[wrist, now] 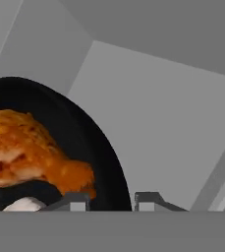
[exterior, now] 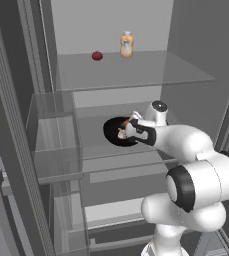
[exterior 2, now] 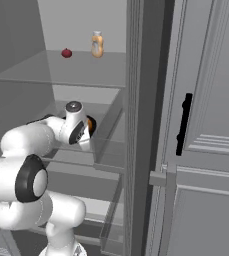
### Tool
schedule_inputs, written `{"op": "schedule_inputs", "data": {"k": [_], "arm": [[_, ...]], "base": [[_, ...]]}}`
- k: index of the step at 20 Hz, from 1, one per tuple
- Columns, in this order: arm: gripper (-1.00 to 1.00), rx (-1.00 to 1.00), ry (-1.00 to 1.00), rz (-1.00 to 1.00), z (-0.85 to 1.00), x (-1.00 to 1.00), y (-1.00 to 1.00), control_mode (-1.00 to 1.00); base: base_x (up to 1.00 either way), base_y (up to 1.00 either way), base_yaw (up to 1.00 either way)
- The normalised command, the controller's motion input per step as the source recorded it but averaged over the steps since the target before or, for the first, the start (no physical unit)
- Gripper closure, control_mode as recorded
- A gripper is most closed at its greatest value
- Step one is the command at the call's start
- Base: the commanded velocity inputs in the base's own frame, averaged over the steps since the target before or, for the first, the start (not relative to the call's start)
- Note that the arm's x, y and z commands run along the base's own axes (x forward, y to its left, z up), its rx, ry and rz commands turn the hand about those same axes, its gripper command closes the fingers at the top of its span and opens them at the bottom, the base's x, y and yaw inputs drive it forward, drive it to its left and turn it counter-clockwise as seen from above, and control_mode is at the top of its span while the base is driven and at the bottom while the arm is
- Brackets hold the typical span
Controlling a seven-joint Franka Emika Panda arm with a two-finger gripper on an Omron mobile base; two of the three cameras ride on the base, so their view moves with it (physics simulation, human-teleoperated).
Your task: Pick the chicken drumstick and garlic from their plates and place them in the bowl. Then put the bowl in the fridge.
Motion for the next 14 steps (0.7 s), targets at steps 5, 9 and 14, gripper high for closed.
{"op": "schedule_inputs", "data": {"k": [5, 9, 14], "arm": [[-1.0, 0.0, -0.23, 0.0, 0.12, -0.16, 0.11, -1.0], [-1.0, 0.0, -0.28, 0.0, 0.21, -0.67, 0.01, -1.0], [-1.0, 0.0, -0.09, 0.0, 0.78, -0.85, 0.0, -1.0]], "base": [[0.0, 0.0, 0.0], [0.0, 0.0, 0.0], [0.0, 0.0, 0.0]]}}
